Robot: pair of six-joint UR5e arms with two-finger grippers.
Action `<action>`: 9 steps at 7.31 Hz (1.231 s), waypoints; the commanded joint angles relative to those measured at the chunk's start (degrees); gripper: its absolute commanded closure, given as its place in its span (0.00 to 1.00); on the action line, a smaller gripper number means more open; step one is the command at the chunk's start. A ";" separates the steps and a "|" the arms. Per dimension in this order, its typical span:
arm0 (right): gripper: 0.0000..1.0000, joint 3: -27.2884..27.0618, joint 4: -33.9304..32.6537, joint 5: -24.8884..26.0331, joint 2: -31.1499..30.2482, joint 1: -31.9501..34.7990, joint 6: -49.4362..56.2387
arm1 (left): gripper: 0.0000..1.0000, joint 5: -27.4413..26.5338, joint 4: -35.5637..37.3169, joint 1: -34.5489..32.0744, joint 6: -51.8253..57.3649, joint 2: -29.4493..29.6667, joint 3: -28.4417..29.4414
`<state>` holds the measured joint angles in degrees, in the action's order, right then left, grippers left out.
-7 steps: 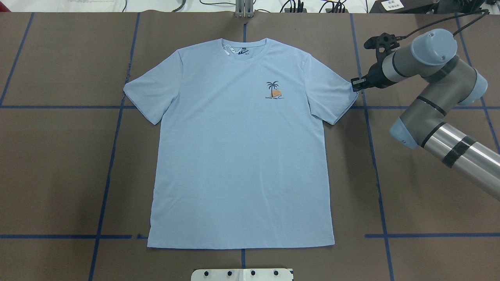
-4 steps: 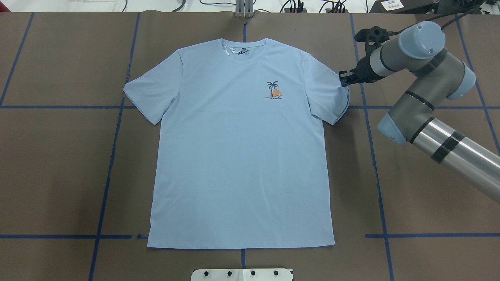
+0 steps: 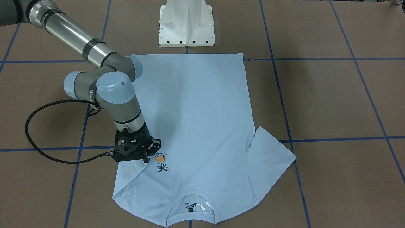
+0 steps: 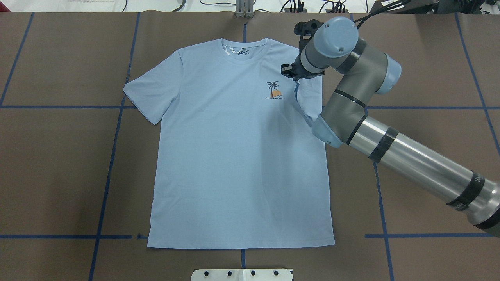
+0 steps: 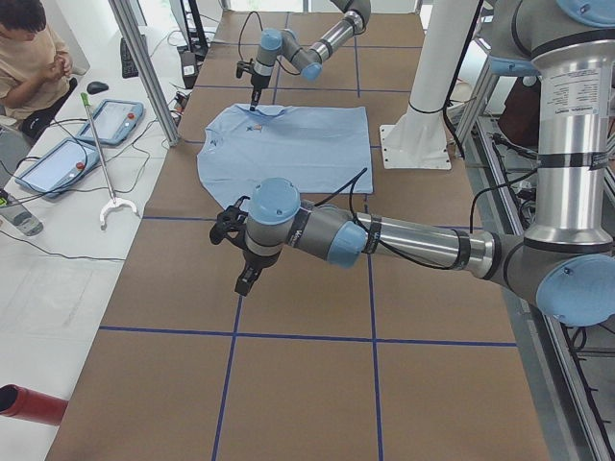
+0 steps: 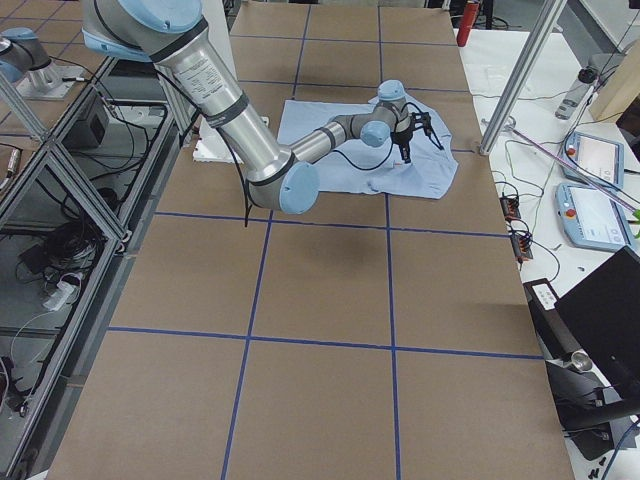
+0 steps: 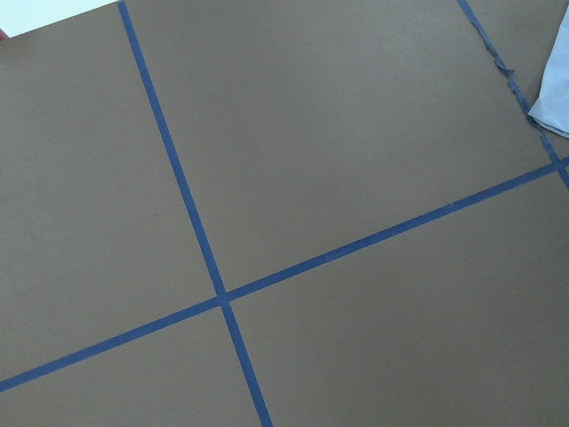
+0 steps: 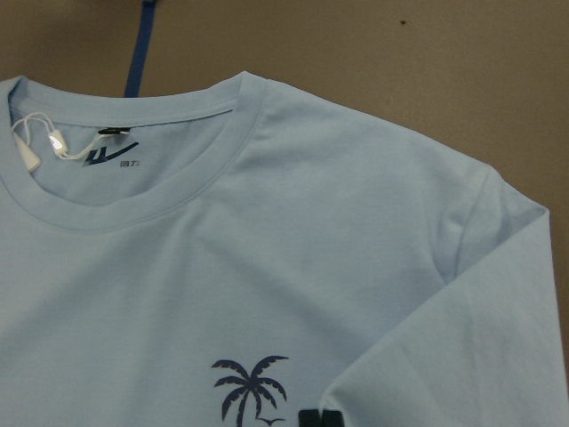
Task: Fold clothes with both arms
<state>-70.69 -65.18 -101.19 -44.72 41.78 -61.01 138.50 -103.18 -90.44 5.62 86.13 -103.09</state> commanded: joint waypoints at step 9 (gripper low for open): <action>0.00 -1.99 -22.50 -21.63 5.96 15.21 18.94 | 0.00 -0.69 -9.23 5.53 -8.05 9.27 8.40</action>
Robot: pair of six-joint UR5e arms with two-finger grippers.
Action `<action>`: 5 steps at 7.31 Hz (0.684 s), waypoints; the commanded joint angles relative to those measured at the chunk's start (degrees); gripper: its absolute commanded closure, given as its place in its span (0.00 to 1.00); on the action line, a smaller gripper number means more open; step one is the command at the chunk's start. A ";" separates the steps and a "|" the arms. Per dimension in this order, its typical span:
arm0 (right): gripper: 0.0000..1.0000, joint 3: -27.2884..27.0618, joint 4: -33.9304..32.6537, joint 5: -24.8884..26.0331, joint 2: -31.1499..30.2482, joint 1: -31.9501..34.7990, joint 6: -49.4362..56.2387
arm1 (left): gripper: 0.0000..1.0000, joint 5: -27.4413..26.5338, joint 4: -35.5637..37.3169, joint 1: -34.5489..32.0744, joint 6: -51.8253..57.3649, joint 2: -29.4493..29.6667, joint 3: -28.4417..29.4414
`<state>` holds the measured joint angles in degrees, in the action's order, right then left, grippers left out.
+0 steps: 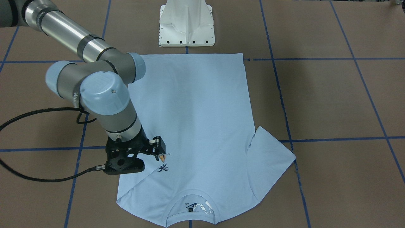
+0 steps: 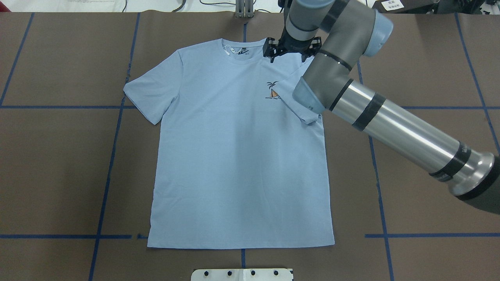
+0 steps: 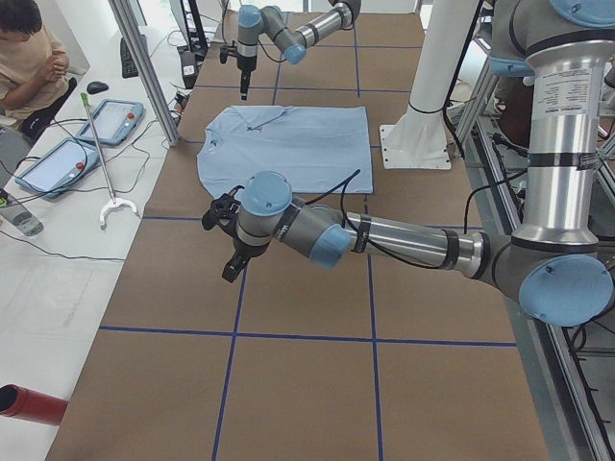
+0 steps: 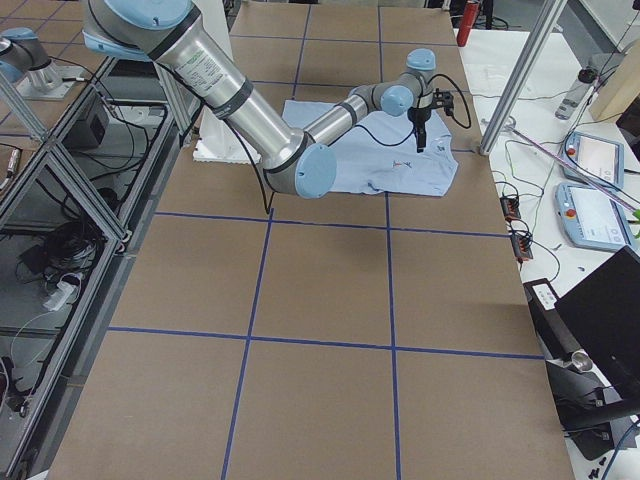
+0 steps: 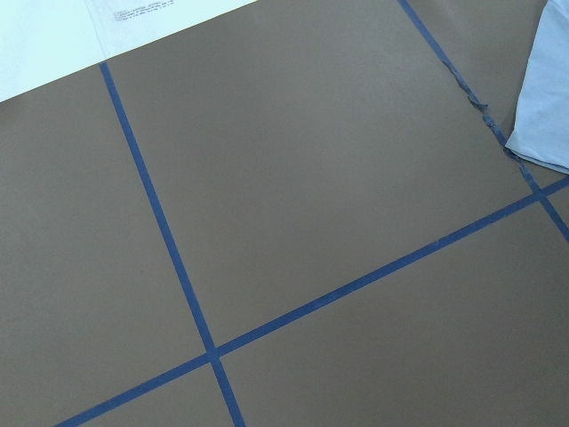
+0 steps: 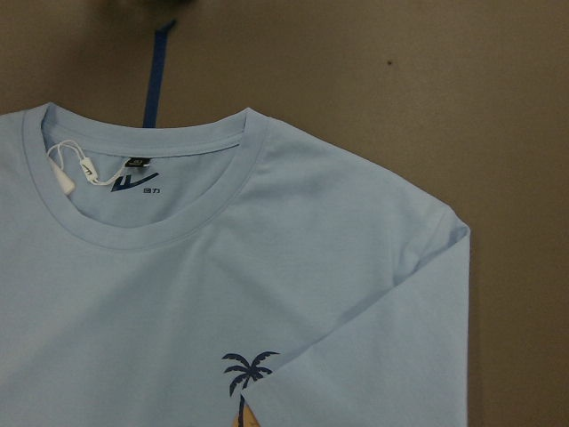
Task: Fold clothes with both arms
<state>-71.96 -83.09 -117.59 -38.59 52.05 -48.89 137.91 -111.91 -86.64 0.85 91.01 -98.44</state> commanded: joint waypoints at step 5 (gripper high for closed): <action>0.00 -1.25 -12.18 -16.97 -10.17 23.42 42.77 | 0.03 -7.71 -10.22 19.02 -35.69 16.39 13.43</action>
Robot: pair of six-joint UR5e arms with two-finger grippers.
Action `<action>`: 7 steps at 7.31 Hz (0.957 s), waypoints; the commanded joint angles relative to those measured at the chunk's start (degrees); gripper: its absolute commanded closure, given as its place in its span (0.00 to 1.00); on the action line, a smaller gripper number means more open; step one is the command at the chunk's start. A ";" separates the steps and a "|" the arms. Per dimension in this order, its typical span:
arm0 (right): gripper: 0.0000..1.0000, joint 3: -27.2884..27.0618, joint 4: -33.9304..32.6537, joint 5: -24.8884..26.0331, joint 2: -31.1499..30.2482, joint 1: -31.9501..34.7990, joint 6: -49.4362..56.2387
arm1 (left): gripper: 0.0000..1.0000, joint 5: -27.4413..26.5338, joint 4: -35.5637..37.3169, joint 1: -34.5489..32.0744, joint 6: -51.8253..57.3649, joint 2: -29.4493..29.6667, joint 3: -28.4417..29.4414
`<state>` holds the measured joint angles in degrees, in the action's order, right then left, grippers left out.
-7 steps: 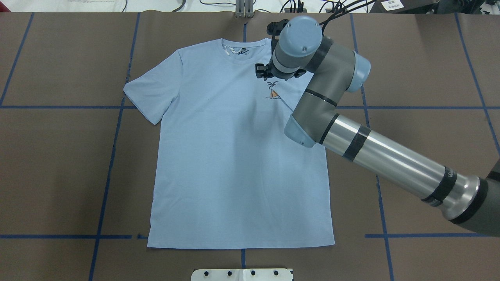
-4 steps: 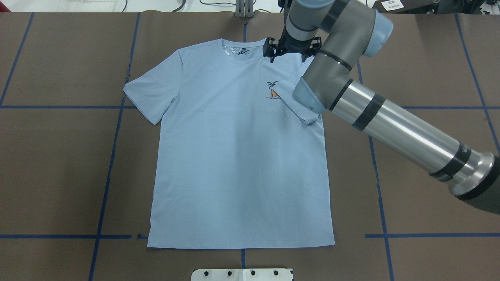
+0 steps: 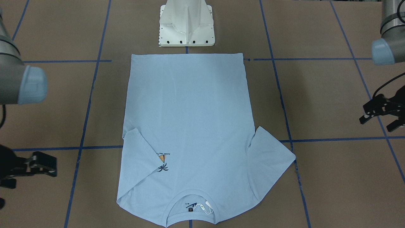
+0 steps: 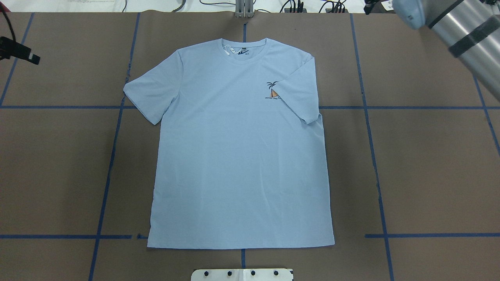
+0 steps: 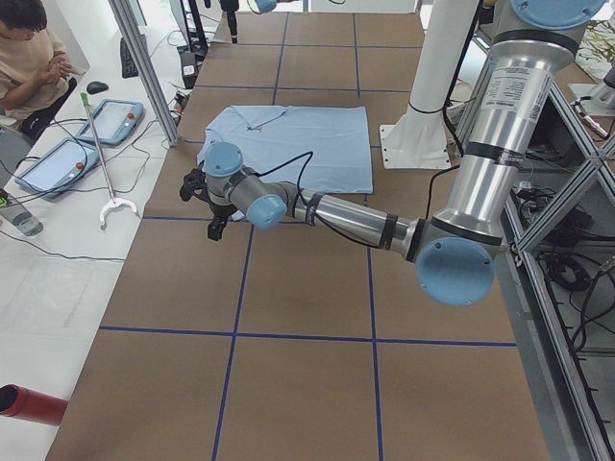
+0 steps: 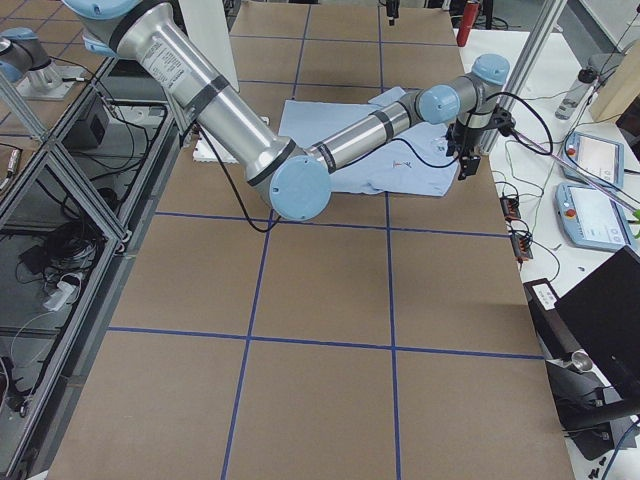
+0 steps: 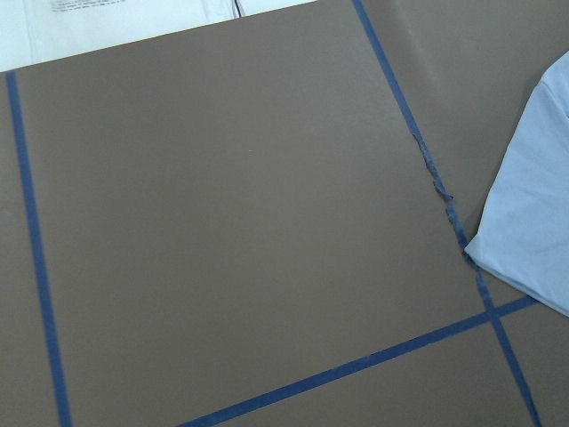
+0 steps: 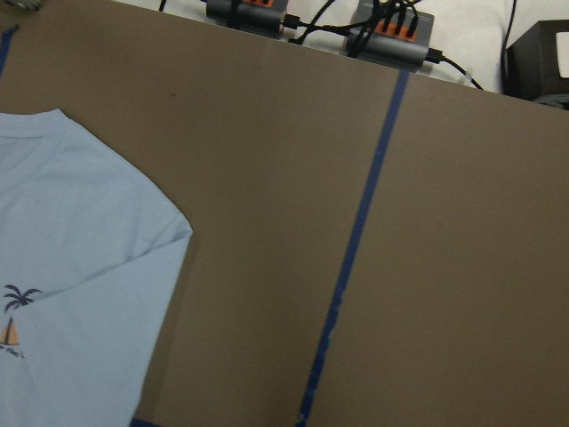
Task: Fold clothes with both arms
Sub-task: 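Move the left gripper toward the shirt's sleeve nearest it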
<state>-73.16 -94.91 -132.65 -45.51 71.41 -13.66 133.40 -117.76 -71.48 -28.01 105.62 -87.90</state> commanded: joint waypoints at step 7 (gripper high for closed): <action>0.00 -1.29 -0.01 -1.65 -5.65 5.93 9.44 | 0.27 -20.09 -20.49 18.65 -30.44 10.04 17.14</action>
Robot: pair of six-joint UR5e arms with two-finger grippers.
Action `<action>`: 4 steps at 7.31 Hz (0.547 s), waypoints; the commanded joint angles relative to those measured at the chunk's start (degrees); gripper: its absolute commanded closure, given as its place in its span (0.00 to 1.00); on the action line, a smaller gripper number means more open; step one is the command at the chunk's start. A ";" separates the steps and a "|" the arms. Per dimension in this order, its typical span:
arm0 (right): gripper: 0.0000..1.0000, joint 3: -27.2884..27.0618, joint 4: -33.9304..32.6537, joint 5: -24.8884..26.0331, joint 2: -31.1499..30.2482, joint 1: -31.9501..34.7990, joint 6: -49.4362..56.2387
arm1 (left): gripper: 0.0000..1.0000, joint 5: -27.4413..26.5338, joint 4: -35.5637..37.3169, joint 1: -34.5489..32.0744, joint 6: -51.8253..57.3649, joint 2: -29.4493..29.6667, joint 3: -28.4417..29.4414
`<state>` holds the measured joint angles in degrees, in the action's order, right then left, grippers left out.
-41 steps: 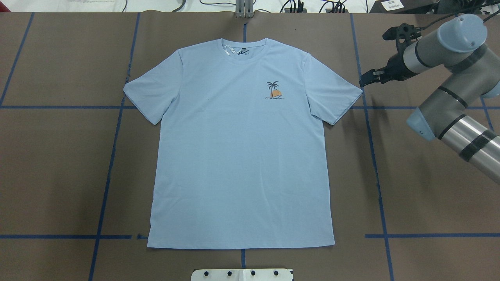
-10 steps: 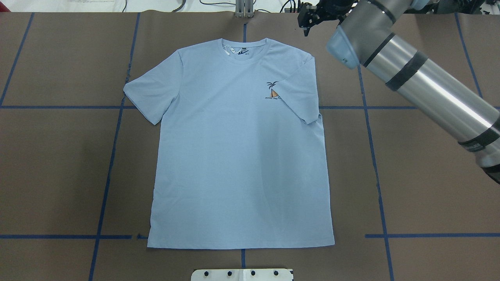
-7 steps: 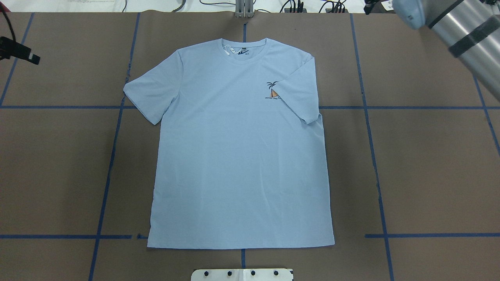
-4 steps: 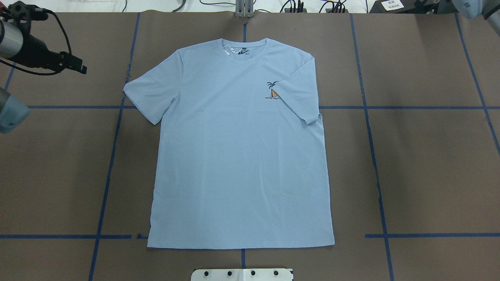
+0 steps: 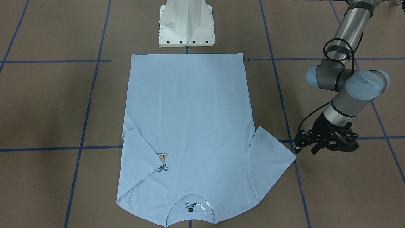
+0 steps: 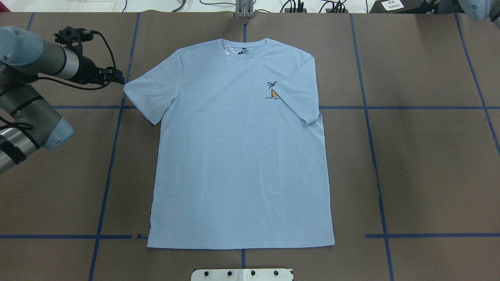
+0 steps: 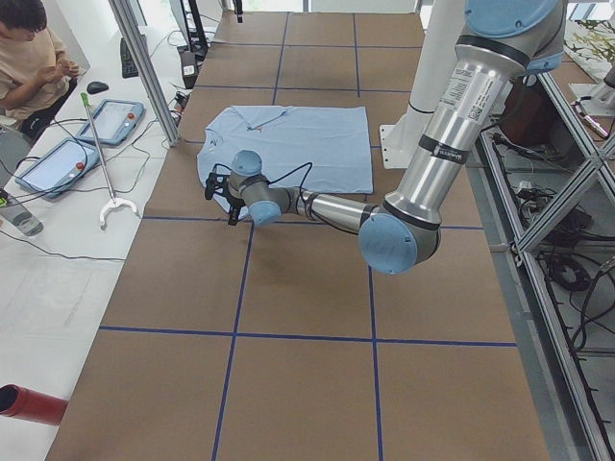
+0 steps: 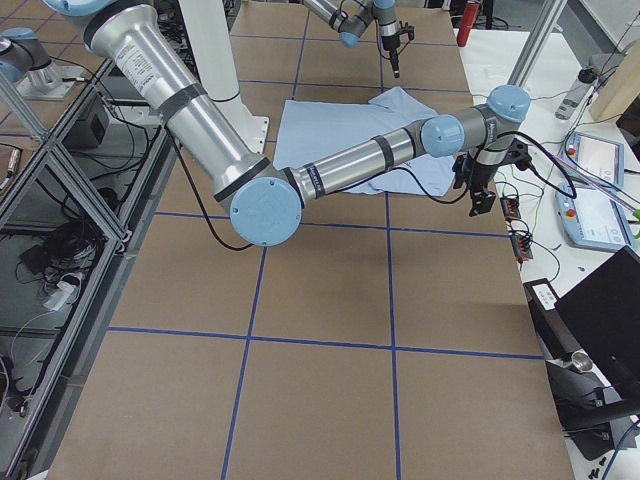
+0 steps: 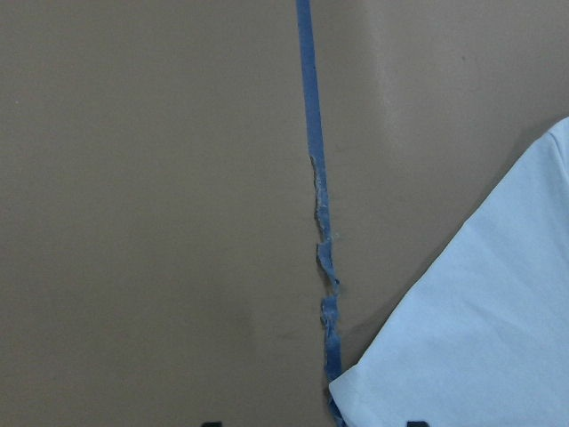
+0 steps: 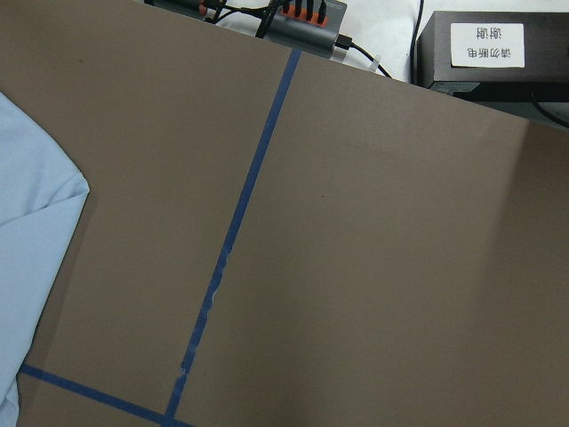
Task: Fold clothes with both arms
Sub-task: 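Move the left gripper toward the shirt's sleeve nearest it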
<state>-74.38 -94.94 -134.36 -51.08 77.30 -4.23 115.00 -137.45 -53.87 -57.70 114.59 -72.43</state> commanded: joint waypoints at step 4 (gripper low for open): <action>0.00 -0.06 0.01 0.06 0.01 -0.04 -0.51 | 0.41 -4.33 -0.72 1.66 -0.75 3.61 4.92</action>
<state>-74.44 -94.92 -134.31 -51.08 77.32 -4.53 112.29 -138.21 -52.61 -58.44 117.12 -68.84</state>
